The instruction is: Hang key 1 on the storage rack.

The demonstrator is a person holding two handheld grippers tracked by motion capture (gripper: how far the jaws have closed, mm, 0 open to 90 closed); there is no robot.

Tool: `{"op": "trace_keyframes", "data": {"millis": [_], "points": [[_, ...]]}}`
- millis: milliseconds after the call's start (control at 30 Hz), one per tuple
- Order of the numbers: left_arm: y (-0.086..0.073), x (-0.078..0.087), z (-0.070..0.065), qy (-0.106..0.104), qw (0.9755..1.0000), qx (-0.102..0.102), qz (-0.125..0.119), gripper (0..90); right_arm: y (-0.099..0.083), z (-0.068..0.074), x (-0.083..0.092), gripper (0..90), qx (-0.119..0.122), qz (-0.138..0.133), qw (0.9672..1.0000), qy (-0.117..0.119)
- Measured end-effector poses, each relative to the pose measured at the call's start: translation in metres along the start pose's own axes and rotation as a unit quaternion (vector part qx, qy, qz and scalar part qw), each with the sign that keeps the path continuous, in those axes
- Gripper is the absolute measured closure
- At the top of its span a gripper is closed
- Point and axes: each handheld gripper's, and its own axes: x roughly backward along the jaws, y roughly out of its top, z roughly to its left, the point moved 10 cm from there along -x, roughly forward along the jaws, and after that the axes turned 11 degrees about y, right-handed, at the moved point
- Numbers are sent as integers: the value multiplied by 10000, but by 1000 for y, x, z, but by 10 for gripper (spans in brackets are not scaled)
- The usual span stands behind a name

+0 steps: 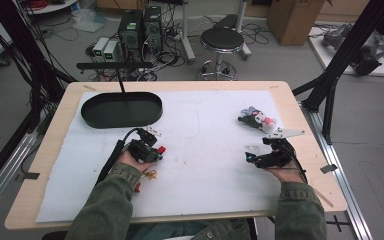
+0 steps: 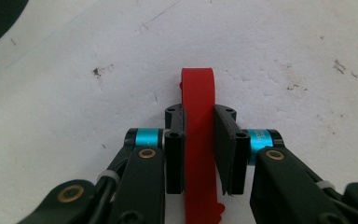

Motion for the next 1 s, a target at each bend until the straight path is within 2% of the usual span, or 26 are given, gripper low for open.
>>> {"op": "trace_keyframes", "data": {"millis": [100,167,300,367,467,533,633,733,800,867,1000], "points": [[-1,2,0,-196,9998,53,77,753,0,0,0,5,14,0,10000,-7],[-2,4,0,-239,9997,49,74,755,0,0,0,5,15,1,10000,-14],[2,14,-1,-498,9986,176,-53,755,0,0,0,5,18,6,10000,-11],[5,22,0,-783,9963,340,-137,755,0,0,0,5,25,6,10000,-22],[11,36,2,-1233,9893,705,-321,756,0,0,-2,5,39,32,10000,-1],[11,42,7,-1333,9874,780,-350,756,0,-1,-3,5,65,18,10000,6],[13,48,14,-1358,9850,944,-499,756,1,-1,-3,5,50,8,10000,5],[14,50,19,-1358,9845,944,-586,756,1,-1,-3,5,43,4,10000,2],[17,54,21,-1462,9813,1017,-736,756,1,-1,-3,5,58,13,10000,-17],[20,57,25,-1462,9796,1102,-831,755,1,0,-3,5,60,24,10000,-29],[28,65,42,-1331,9791,1203,-961,756,2,1,-3,5,109,8,9999,-38]]}}
